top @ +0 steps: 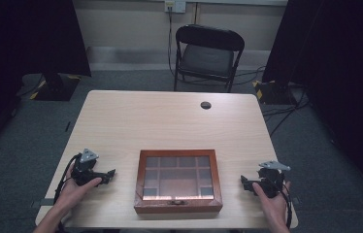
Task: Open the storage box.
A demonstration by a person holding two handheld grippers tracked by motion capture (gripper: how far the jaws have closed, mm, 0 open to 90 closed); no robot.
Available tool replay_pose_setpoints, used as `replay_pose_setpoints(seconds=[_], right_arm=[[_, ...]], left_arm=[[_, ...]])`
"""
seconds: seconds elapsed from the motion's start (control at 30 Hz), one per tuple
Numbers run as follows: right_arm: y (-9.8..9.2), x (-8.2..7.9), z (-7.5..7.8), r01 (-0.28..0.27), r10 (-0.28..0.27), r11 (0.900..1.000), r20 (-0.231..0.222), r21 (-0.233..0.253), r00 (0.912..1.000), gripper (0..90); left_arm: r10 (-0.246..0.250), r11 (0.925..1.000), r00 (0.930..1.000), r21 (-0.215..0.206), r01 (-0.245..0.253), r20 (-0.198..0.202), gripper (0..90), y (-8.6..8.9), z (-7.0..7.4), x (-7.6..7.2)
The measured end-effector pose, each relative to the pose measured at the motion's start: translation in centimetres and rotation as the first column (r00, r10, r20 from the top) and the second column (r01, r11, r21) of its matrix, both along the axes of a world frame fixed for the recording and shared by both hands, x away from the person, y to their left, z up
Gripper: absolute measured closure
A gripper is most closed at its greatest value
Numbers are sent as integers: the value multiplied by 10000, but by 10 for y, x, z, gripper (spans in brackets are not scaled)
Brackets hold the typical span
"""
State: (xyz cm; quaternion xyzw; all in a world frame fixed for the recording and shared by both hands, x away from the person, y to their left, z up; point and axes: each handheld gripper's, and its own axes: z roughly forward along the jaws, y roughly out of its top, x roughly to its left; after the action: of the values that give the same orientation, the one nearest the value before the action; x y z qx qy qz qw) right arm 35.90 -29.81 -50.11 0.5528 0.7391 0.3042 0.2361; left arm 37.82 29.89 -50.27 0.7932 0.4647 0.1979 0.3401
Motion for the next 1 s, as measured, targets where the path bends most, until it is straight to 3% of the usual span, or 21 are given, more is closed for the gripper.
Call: replay_pose_setpoints(seconds=[0.13, 0.33, 0.43, 0.47, 0.53, 0.7, 1.0], right_arm=[[0, 0, 0, 76, -76, 10000, 2, 17, 10000, 0], [2, -5, 1, 619, -619, 9980, -5, 101, 9981, 23], [0, -6, 6, 249, -253, 9984, 80, 506, 9996, 210], [-1, -6, 7, -18, 13, 9967, 65, 808, 10000, 211], [0, -6, 9, -97, 103, 9961, -61, 878, 9999, 143], [6, -7, 16, -652, 638, 9922, 159, 1061, 9978, 231], [11, -8, 35, -1445, 1361, 9744, 597, 1721, 9889, 323]], left_arm=[[-1, 10000, 10000, 0, 1, -1, 50, 0, 0, 0], [-1, 10000, 10000, -11, 1, -5, 50, 0, 0, 0], [-7, 10000, 10000, 1, 7, -3, 50, 0, 0, 0], [-4, 10000, 10000, -4, 4, -5, 50, 0, 0, 0], [-11, 10000, 10000, -18, 11, -17, 50, 0, 0, 0], [-11, 10000, 10000, 1, 11, -9, 50, 0, 0, 0], [-8, 10000, 10000, -19, 8, -8, 50, 0, 0, 0]])
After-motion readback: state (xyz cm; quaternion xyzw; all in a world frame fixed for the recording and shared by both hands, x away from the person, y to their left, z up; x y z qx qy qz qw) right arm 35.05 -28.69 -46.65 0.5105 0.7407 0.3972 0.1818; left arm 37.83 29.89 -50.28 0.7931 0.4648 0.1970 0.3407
